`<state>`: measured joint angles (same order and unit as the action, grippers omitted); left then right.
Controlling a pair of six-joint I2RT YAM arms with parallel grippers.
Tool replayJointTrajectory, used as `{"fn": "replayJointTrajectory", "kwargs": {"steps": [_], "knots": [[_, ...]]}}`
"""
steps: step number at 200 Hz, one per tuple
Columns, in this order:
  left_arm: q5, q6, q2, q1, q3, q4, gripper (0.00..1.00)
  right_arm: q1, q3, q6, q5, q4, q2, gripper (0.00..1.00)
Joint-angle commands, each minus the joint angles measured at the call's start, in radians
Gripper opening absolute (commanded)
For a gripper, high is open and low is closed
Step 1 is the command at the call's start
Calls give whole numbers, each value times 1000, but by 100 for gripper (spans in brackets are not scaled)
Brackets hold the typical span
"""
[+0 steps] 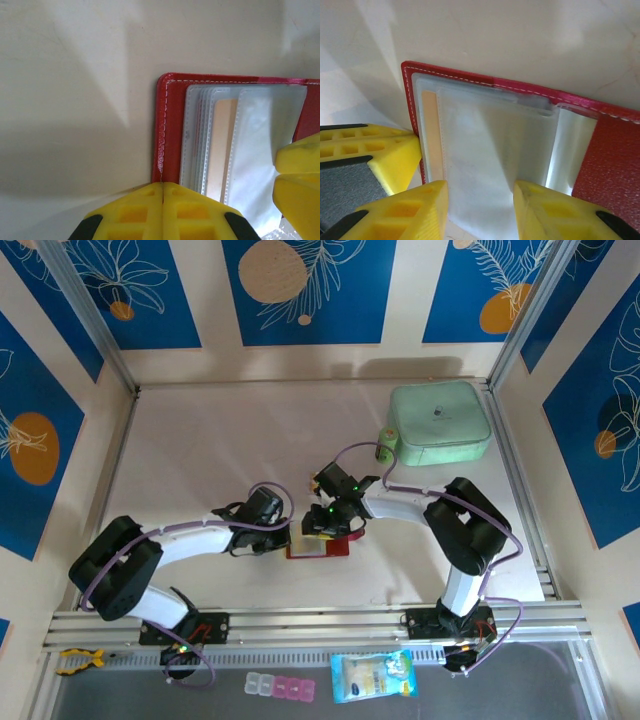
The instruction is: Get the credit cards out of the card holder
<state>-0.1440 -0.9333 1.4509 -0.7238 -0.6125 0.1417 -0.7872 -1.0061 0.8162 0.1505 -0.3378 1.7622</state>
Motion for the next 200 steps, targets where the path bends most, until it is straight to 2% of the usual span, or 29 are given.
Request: {"fn": "replayJointTrajectory", "kwargs": {"steps": [1, 94, 131, 200], "knots": [[18, 26, 11, 8, 2, 36, 4, 0, -1, -11, -21, -51, -22, 40], [0, 45, -41, 7, -53, 79, 9, 3, 13, -6, -24, -33, -26, 40], [-63, 45, -55, 6, -78, 53, 14, 8, 24, 1, -8, -12, -25, 39], [-100, 39, -1, 1, -118, 40, 11, 18, 54, 17, 14, 23, -38, 35]]}}
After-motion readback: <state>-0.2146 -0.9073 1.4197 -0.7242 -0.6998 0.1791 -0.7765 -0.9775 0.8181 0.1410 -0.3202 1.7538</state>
